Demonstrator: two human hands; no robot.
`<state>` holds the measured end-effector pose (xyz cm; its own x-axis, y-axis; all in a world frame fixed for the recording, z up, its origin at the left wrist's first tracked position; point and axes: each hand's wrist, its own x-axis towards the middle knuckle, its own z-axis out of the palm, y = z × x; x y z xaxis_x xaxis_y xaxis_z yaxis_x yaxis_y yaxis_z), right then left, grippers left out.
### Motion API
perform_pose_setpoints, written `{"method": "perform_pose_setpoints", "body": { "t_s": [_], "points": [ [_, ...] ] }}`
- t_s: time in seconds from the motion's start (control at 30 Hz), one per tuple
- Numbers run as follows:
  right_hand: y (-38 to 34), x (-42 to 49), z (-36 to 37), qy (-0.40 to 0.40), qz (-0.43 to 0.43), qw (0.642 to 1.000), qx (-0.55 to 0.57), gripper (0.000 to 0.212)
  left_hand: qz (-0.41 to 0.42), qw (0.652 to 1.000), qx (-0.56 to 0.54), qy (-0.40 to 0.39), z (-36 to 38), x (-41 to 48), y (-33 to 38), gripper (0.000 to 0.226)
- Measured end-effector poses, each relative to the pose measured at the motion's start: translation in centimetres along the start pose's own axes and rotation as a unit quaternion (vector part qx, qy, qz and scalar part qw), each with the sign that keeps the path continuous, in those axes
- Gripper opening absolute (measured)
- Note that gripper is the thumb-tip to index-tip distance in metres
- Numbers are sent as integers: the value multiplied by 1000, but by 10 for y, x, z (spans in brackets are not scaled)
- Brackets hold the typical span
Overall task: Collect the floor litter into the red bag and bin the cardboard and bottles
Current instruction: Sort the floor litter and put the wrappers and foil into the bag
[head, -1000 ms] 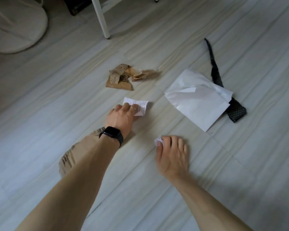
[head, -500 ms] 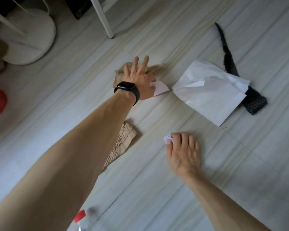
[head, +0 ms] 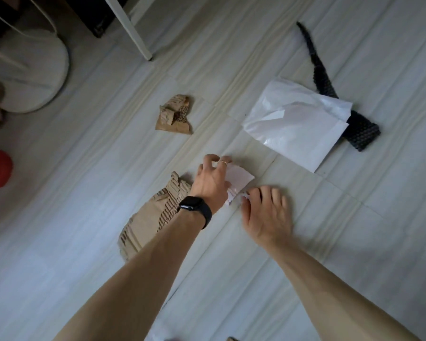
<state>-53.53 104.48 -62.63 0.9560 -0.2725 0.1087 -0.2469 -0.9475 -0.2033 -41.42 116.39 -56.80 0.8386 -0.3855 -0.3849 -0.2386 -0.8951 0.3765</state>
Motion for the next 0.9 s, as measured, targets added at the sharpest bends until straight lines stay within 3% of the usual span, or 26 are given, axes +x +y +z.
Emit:
{"method": "perform_pose_setpoints", "body": {
  "t_s": [0.1, 0.23, 0.33, 0.5, 0.6, 0.77, 0.9],
  "points": [
    [0, -2, -1, -1, -3, 1000, 0, 22, -63, 996, -54, 15, 7, -22, 0, 46],
    [3, -5, 1, -15, -13, 1000, 10, 13, -47, 997, -53, 40, 9, -60, -2, 34],
    [7, -2, 0, -40, -17, 999, 18, 18, -20, 995, -40, 85, 1, -96, -10, 32],
    [-5, 5, -35, -227, 31, 967, 110, 23, 8, 989, 29, 145, -27, -186, -41, 31],
    [-41, -42, -78, -156, 6, 970, 187, 20, -11, 980, 67, 187, -52, -258, -67, 30],
    [-142, -122, -173, -171, -150, 943, 244, 21, -51, 959, 117, 252, -122, -418, -106, 26],
    [-227, -169, -269, -117, -320, 895, 287, 16, -131, 931, 159, 301, -159, -568, -143, 27]
  ]
}}
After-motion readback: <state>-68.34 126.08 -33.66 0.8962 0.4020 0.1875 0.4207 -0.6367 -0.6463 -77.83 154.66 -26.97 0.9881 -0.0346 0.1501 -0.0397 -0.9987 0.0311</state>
